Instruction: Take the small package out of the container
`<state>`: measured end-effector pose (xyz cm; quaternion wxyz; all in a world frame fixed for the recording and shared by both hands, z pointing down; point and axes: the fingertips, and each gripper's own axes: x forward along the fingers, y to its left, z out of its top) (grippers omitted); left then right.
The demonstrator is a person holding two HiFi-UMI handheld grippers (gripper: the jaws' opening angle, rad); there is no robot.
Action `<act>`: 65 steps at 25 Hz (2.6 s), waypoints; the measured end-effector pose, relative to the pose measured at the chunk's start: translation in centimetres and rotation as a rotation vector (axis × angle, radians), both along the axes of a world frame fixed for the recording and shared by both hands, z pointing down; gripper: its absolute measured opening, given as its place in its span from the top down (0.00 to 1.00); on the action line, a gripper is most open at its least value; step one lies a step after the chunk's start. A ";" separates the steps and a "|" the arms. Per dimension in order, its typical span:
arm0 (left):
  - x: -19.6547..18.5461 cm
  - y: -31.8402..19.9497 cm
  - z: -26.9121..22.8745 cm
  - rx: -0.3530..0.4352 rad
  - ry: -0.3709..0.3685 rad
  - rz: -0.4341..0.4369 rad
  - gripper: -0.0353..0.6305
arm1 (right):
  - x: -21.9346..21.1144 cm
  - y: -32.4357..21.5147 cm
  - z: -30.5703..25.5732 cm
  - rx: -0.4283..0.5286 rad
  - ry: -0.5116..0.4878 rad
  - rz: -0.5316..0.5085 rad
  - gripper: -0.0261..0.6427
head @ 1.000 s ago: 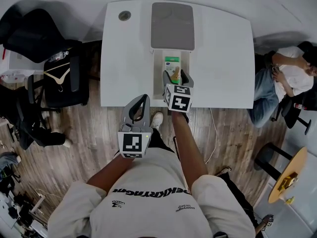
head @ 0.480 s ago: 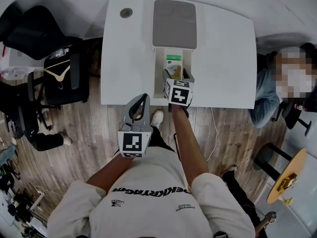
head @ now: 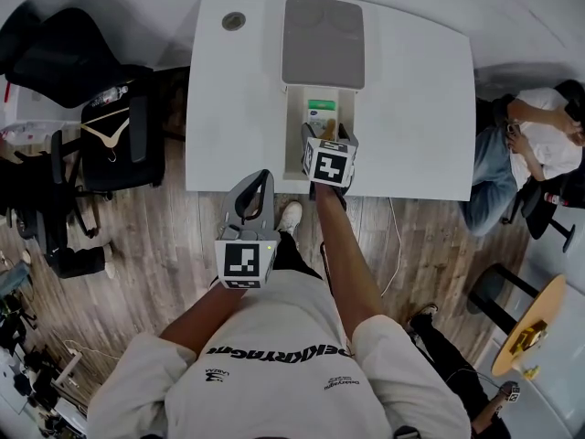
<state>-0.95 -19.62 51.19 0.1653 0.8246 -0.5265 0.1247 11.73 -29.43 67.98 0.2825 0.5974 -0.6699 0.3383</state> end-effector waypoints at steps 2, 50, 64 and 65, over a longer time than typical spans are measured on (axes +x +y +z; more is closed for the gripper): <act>0.0 0.1 0.1 -0.002 -0.003 -0.003 0.94 | 0.1 0.0 0.3 -0.014 0.006 -0.001 0.44; -1.2 0.1 0.3 -0.013 0.008 -0.031 0.94 | 0.1 -0.4 3.2 -0.123 0.057 0.000 0.45; -1.3 0.8 0.2 -0.022 0.020 -0.020 0.94 | 0.4 0.3 1.9 -0.110 0.036 0.043 0.45; -1.2 0.9 0.1 -0.020 0.020 -0.019 0.94 | 0.4 0.3 1.7 -0.103 0.034 0.042 0.45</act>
